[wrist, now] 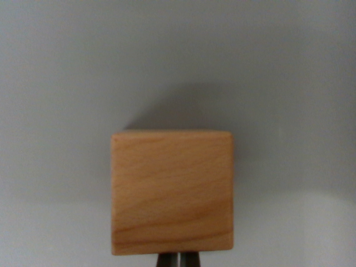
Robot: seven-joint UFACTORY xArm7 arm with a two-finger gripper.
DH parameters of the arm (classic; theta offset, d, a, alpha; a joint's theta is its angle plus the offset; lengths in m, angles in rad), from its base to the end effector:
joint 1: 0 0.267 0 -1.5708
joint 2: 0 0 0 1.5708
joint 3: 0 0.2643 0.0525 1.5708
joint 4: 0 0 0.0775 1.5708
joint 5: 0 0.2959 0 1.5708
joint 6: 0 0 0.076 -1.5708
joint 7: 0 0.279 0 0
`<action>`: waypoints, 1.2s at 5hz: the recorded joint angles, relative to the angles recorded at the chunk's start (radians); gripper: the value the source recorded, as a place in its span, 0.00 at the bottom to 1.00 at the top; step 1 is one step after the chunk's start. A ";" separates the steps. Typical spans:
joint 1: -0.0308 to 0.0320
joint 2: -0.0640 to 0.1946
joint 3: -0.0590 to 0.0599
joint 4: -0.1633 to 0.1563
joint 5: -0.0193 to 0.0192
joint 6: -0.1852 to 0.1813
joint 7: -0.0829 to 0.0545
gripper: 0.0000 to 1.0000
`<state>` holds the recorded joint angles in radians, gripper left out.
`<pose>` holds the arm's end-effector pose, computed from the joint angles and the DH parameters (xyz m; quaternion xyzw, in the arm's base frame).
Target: Push wooden cube
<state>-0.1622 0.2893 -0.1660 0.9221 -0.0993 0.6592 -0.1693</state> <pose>0.4040 -0.1577 0.0344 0.9978 -0.0366 -0.0249 0.0489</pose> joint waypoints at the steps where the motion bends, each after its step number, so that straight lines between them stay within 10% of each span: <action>1: 0.0040 0.026 0.005 0.034 0.0095 0.009 0.001 1.00; 6: 0.0094 0.062 0.012 0.081 0.0227 0.021 0.003 1.00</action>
<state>-0.1527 0.3510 -0.1536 1.0030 -0.0766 0.6801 -0.1668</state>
